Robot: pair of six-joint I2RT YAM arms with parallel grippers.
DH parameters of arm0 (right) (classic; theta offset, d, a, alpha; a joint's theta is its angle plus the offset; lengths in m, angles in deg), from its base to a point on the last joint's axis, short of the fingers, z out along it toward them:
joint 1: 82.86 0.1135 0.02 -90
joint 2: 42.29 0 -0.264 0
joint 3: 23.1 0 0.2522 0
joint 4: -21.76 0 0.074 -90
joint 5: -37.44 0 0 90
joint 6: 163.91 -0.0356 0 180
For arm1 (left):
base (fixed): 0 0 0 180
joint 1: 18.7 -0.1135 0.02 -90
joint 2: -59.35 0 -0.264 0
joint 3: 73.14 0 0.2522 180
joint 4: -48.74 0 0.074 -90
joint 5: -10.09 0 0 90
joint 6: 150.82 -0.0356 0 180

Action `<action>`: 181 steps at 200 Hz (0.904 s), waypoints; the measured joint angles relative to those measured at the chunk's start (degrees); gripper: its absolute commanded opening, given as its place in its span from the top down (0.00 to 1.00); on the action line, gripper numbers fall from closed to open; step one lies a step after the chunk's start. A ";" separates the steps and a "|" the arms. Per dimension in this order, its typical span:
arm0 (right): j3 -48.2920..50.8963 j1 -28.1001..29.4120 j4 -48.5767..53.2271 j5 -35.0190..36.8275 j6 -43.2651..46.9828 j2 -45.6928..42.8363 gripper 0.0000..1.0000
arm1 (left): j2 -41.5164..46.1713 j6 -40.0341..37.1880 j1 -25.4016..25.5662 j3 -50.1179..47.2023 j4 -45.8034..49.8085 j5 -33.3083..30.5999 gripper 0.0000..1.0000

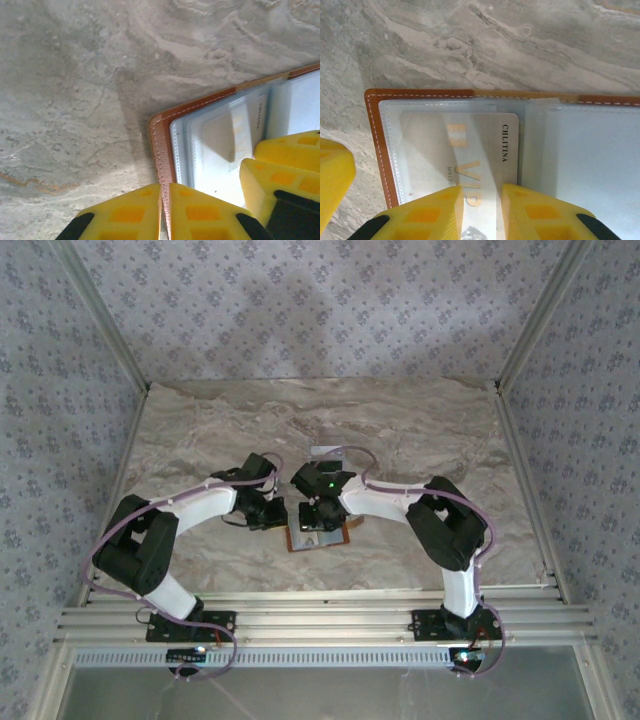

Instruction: Take the credit cards out of the card holder

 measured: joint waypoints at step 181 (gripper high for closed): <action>6.14 -3.41 -7.02 -6.88 -0.02 -5.01 0.72 | -6.40 -0.02 4.92 3.69 -1.36 1.09 0.95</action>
